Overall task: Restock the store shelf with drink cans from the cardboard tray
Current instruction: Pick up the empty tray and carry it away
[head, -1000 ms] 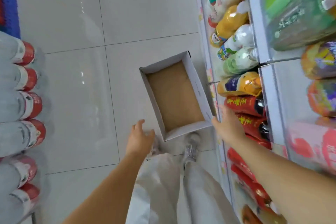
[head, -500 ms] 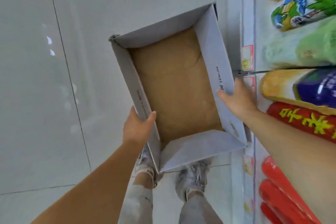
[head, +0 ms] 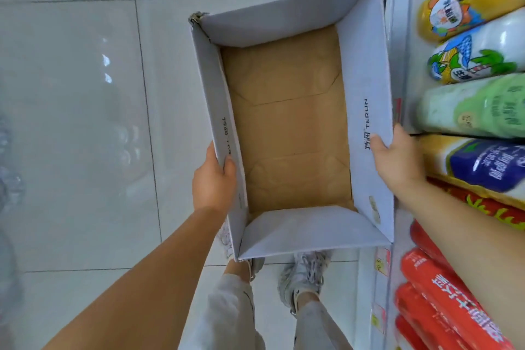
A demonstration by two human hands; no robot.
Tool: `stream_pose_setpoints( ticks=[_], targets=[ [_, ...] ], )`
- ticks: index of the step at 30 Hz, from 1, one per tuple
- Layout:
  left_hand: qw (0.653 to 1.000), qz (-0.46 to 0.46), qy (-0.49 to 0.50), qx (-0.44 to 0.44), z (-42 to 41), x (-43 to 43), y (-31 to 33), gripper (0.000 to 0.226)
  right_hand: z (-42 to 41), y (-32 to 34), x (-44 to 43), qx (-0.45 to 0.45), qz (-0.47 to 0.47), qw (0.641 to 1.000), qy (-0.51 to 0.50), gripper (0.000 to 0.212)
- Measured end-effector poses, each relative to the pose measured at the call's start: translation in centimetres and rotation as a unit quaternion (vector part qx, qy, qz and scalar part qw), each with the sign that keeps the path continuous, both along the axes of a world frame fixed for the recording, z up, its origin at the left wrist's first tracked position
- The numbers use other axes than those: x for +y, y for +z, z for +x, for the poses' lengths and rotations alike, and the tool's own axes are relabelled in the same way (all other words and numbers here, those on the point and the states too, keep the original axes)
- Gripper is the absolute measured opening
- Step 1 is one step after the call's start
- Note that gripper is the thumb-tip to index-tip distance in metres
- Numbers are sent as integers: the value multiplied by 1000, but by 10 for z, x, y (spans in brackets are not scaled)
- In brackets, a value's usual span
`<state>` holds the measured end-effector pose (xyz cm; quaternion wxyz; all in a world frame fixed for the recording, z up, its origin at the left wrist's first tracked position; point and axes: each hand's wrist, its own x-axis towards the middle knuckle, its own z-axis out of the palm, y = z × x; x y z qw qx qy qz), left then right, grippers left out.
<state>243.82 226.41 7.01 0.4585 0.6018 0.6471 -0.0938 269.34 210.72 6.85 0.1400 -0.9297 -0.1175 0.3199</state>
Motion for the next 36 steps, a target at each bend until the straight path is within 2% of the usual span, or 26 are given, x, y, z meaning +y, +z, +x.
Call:
stream_pose_setpoints(
  ticks=[5, 11, 15, 20, 23, 27, 32, 36],
  targets=[
    [1000, 21, -3, 1, -13, 50, 118, 40, -10, 121, 54, -15, 11, 999, 27, 26],
    [997, 63, 47, 1, -71, 85, 298, 38, -52, 300, 120, -23, 46, 995, 80, 31],
    [986, 109, 123, -7, -134, 83, 414, 38, -102, 413, 157, -25, 74, 984, 162, 30],
    [963, 150, 224, 8, -207, 55, 495, 33, -160, 484, 180, -8, 118, 956, 268, 25],
    [937, 170, 304, 27, -251, 16, 523, 35, -203, 510, 199, 12, 134, 924, 359, 20],
    [879, 180, 439, 41, -304, -65, 539, 31, -269, 524, 211, 35, 123, 863, 489, 24],
    [787, 165, 587, 99, -355, -191, 539, 18, -380, 542, 190, 64, 120, 748, 650, 33],
    [718, 136, 669, 138, -395, -296, 539, 31, -481, 554, 133, 98, 123, 665, 730, 29]
  ],
)
